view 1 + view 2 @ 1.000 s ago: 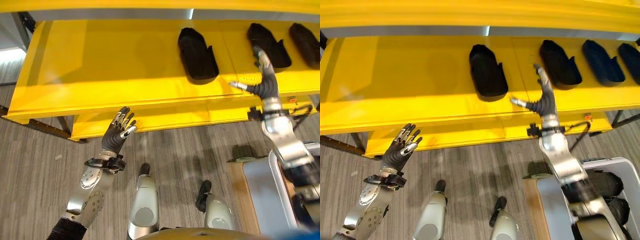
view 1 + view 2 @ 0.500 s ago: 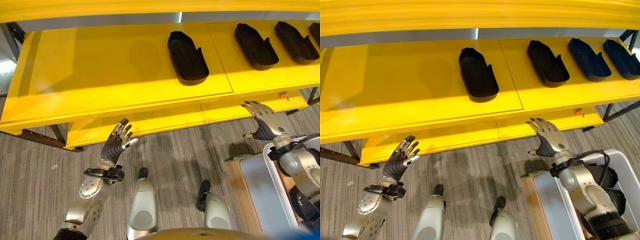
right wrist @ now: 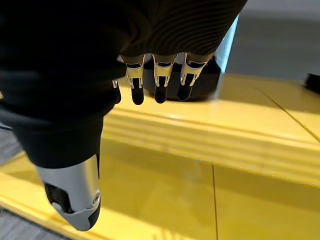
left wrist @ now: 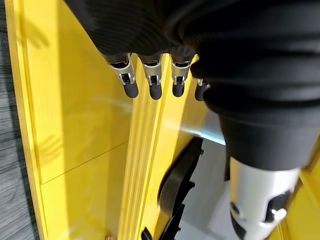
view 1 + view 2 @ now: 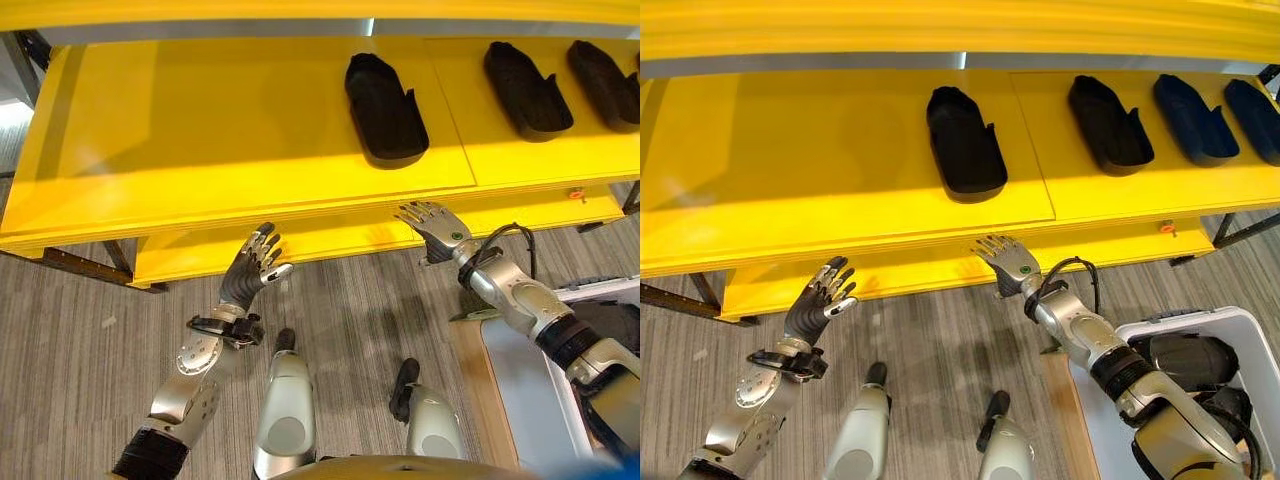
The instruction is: Move parts from the plastic box to the shelf.
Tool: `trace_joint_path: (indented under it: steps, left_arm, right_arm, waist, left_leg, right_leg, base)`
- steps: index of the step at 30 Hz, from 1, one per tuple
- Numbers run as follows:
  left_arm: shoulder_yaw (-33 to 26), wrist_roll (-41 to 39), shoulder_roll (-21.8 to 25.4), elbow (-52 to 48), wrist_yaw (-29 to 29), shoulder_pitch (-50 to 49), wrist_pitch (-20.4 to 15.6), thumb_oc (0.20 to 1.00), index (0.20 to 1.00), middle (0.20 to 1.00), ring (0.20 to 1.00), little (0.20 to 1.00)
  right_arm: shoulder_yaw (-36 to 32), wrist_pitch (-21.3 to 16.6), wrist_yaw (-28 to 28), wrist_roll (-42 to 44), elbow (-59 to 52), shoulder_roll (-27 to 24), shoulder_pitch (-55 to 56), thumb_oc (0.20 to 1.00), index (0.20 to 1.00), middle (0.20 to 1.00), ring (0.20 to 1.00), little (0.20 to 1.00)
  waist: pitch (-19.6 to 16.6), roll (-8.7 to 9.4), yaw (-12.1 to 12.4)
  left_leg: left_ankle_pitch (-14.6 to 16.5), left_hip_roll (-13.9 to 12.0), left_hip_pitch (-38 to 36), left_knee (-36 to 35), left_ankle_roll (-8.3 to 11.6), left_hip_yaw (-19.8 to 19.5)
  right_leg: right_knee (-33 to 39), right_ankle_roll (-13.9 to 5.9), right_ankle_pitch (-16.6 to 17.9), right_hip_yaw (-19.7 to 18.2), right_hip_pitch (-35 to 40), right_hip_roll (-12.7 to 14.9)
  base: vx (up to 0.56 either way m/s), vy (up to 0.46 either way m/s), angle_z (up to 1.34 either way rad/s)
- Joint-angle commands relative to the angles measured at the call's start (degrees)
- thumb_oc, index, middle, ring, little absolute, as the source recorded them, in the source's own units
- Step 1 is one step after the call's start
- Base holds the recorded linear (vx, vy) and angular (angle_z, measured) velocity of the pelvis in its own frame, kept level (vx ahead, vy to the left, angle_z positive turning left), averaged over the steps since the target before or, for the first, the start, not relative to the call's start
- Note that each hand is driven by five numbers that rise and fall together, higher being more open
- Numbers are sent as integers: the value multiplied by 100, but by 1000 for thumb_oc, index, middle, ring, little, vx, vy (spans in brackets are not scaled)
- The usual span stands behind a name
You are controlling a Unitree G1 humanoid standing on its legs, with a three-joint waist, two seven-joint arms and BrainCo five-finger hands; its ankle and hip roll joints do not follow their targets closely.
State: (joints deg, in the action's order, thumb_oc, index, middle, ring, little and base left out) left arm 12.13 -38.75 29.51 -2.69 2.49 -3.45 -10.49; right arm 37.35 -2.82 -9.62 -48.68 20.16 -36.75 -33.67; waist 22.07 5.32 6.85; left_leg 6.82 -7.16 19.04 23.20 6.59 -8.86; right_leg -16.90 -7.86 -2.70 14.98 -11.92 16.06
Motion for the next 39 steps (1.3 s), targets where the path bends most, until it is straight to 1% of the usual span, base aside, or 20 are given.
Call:
trace_joint_path:
  steps: [1,8,16,20,34,39]
  left_arm:
    - [-62,138,-9,-353,8,-147,-323,1000,1000,1000,1000,1000]
    - [-86,88,-42,-410,18,-149,-329,1000,1000,1000,1000,1000]
    - [-122,84,-42,-441,69,-158,-372,1000,1000,1000,1000,1000]
    - [-122,77,-16,-461,62,-189,-384,1000,1000,1000,1000,1000]
    - [-163,46,-21,-487,96,-213,-412,1000,1000,1000,1000,1000]
    - [-163,35,-14,-494,94,-226,-417,1000,1000,1000,1000,1000]
  right_arm:
    - [-152,113,-143,-47,-183,17,-222,1000,1000,1000,1000,1000]
    - [-129,162,-202,-9,-161,163,-336,1000,1000,1000,1000,1000]
    - [-147,219,-272,-7,-130,125,-437,1000,1000,1000,1000,1000]
    - [-149,327,-359,-7,134,120,-557,1000,1000,1000,1000,1000]
    - [-288,479,-471,-101,157,-149,-849,1000,1000,1000,1000,1000]
    - [-319,504,-500,-98,179,-174,-887,1000,1000,1000,1000,1000]
  waist:
    - [-43,26,16]
    - [6,52,62]
    - [78,51,81]
    - [112,18,98]
    - [218,-47,109]
    - [248,-56,118]
  left_leg:
    - [-100,-88,156,-85,-194,28]
    - [-101,-50,198,-83,-213,20]
    - [-94,-27,255,-46,-221,20]
    - [-105,-6,276,-64,-230,16]
    - [-45,57,387,64,-270,70]
    - [-33,62,413,99,-279,78]
  right_leg:
    - [-541,34,-662,98,440,-32]
    - [-551,42,-642,74,403,-19]
    - [-582,50,-632,72,351,-8]
    - [-591,49,-607,65,316,7]
    - [-681,46,-610,6,203,68]
    - [-710,45,-616,-12,184,76]
  base:
    - [0,0,0]
    - [0,0,0]
    - [0,0,0]
    - [0,0,0]
    - [0,0,0]
    - [0,0,0]
